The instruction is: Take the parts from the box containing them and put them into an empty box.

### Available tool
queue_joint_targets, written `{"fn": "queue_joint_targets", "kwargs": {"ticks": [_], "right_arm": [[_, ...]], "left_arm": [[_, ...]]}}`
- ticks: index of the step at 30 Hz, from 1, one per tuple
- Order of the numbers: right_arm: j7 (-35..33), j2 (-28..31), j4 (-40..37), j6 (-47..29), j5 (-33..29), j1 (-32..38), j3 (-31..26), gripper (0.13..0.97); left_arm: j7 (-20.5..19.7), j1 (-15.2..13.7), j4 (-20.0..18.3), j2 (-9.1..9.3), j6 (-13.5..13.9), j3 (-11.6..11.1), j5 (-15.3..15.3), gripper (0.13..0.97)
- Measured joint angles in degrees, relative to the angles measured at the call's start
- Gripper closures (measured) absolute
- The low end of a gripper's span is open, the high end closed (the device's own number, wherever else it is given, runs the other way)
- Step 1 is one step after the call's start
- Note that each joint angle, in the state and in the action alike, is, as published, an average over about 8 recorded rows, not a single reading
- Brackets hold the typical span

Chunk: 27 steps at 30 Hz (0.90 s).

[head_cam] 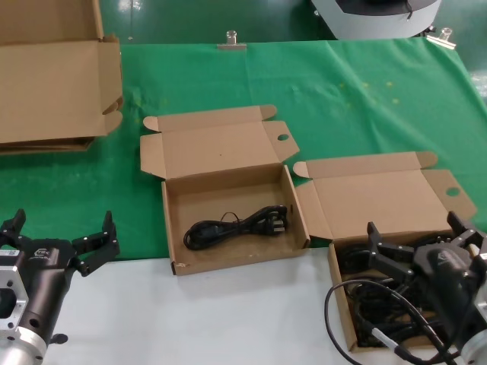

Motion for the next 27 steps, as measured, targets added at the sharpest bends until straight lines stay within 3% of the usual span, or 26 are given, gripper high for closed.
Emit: {"fn": "queue_joint_targets", "kwargs": {"ticks": [27], "right_arm": [[0.0,0.0,0.0,0.0,0.0,0.0,0.0,0.129]], "left_arm": [[-0.01,0.0,0.0,0.0,0.0,0.0,0.0,0.132]]}}
